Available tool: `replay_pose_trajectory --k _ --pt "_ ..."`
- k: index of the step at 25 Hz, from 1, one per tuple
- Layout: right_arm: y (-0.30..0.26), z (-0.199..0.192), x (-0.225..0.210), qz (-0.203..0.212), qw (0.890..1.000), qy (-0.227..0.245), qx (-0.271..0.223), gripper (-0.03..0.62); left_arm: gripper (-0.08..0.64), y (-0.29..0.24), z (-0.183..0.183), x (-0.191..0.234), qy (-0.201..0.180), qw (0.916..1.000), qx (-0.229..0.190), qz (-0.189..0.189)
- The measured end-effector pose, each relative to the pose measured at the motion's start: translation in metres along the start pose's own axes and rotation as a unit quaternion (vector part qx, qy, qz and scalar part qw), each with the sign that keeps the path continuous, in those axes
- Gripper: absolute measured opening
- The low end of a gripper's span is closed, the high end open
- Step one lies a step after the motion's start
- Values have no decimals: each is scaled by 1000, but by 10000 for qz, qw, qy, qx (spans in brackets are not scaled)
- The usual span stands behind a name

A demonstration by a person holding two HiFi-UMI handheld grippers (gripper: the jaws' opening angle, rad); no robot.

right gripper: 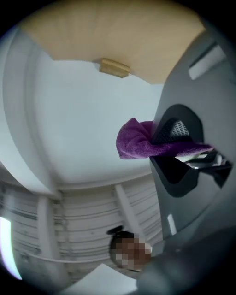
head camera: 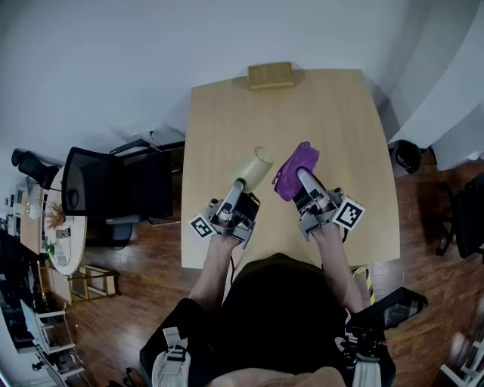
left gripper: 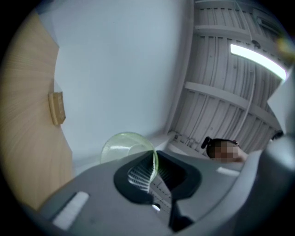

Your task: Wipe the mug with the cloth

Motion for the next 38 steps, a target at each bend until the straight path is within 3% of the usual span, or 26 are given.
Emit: replay_pose_trajectory --k 3,6,10,13,16,19,22,24,26,27,29,30,34,38 --pt "-16 -11 9 583 9859 -1474 -543 60 41 -8 -13 0 -280 9991 292 -149" --pt "-23 -41 9 561 9769 -2020 -411 60 46 -16 -17 -2 -400 9983 320 -284" --pt "-19 -60 4 224 9849 -1665 428 58 54 -19 -19 -5 -638 9957 613 -289" --pt "-15 -77 -3 62 9785 -1740 1104 58 55 -19 -23 -9 -816 9911 991 -356" --pt "-10 -85 -7 59 9717 -1728 1608 57 54 -14 -26 -9 -740 9886 1231 -447" --pt "-5 -89 -9 -41 9657 -1195 2306 58 51 -6 -28 -7 -497 9877 1369 -566" --pt "-1 -94 -12 -346 9520 -436 3009 58 41 -2 -35 -11 -216 9844 1513 -873" --pt "2 -87 -14 -393 9583 -489 2788 59 41 0 -36 -17 -228 9824 1532 -1046" --pt "10 -66 -14 -79 9765 -1159 1813 60 41 1 -32 -22 -330 9816 1497 -1135" --pt "14 -52 -12 233 9799 -1576 1197 58 41 2 -30 -24 -391 9813 1486 -1157" --pt "16 -27 -6 885 9724 -2148 234 58 41 2 -26 -28 -491 9801 1504 -1195" --pt "15 -20 -2 1128 9672 -2277 13 58 41 2 -26 -29 -516 9791 1541 -1219" --pt "1 -38 10 1594 9522 -2589 302 58 41 -7 -40 -31 -407 9722 1873 -1344" --pt "2 -75 2 1098 9553 -2459 1218 58 44 -14 -50 -38 -316 9647 2188 -1433"
Point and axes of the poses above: the fingertips, and each gripper's own axes: y backward along the fingers, x to its left, z out of its top, the point moved 7 cm from there along y, backward along the fingers, and after that the axes turned 5 degrees about y, right-handed, at the moved point
